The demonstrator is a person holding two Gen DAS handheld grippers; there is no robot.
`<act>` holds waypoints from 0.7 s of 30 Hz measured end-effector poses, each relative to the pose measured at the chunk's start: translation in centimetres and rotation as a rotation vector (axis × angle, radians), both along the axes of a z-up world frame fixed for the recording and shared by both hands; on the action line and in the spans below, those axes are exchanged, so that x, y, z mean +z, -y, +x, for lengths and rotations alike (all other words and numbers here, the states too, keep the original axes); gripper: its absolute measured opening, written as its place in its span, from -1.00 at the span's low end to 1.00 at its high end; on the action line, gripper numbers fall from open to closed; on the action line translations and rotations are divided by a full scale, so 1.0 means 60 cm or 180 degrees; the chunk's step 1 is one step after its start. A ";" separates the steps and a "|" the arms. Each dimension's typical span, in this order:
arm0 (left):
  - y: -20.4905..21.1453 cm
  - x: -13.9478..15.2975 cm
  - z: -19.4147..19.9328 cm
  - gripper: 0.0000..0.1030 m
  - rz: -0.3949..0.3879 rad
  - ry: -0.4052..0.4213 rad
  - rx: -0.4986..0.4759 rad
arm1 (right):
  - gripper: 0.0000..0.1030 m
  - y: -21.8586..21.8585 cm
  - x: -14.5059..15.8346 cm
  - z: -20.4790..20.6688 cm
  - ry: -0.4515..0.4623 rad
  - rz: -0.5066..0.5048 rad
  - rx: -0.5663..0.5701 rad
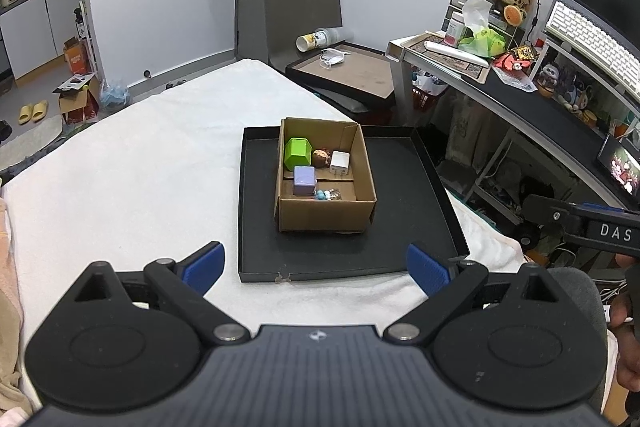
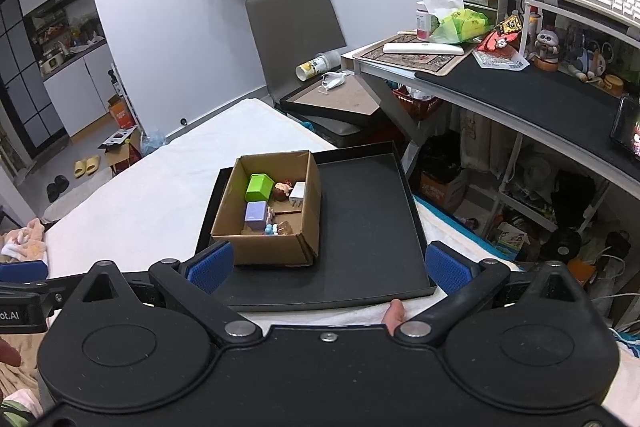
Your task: Organize rigid objects
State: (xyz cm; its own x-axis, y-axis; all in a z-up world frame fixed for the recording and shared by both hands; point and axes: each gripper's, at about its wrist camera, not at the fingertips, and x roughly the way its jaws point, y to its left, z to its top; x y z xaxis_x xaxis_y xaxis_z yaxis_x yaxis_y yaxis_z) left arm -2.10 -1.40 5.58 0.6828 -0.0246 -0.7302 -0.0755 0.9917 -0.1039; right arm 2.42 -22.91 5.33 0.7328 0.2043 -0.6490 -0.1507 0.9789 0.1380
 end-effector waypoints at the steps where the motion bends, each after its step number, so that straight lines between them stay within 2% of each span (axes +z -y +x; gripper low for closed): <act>1: 0.000 0.000 0.000 0.88 -0.0005 -0.0002 -0.0003 | 1.00 -0.001 0.000 -0.001 0.0009 -0.0011 0.0003; 21: 0.009 -0.015 0.005 0.88 -0.0012 -0.0050 -0.0010 | 1.00 0.009 -0.010 0.007 -0.0062 0.0020 0.0008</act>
